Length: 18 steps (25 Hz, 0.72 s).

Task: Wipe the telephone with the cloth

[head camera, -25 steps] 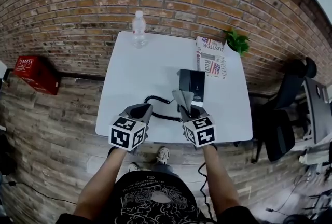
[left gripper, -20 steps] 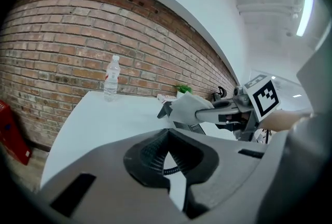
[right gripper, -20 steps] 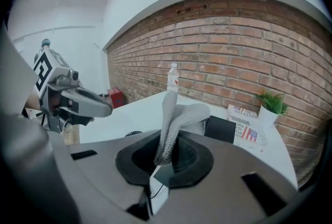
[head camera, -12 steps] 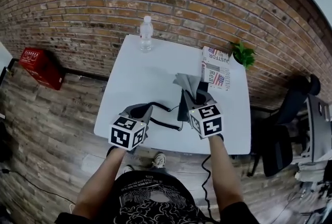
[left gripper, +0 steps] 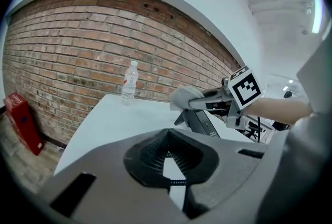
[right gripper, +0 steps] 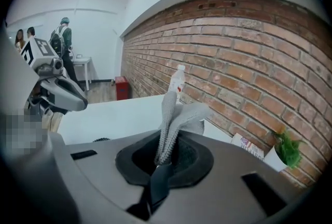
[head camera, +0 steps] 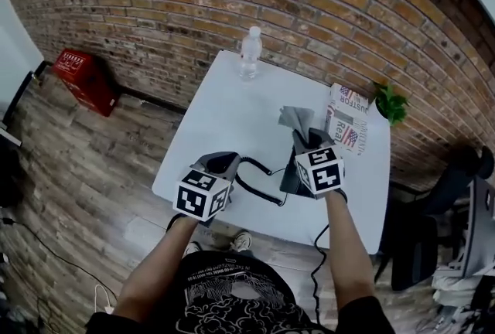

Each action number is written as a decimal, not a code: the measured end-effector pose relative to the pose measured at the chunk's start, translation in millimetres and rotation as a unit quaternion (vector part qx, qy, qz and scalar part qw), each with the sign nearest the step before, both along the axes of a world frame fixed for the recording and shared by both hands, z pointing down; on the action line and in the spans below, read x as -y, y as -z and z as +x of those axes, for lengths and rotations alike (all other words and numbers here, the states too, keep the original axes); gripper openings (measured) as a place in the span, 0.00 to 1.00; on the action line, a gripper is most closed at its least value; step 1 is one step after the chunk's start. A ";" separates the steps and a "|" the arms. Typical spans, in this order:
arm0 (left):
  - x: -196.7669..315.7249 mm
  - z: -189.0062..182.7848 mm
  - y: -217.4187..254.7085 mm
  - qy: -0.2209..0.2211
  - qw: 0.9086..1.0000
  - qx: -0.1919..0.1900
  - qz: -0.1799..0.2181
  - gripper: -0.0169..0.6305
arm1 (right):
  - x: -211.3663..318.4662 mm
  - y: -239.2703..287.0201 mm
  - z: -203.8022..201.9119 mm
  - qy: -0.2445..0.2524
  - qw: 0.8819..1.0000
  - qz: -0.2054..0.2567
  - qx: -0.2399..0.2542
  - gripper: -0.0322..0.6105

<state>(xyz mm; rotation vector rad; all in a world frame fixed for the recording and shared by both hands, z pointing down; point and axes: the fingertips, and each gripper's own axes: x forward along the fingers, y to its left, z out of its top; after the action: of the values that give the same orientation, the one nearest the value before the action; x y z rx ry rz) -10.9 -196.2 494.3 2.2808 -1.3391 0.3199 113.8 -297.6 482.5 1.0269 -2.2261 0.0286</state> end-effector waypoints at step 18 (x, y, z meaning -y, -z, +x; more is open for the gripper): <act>-3.5 -12.3 -5.2 0.010 1.000 -0.002 -0.006 0.04 | -19.6 -57.2 -9.9 0.018 0.997 -0.059 -0.040 0.07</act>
<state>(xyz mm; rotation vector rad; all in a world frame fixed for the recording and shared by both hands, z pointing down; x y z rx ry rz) -23.2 -192.7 499.6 2.2551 -1.3533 0.3166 103.9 -278.0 539.7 0.9089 -2.1432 0.0999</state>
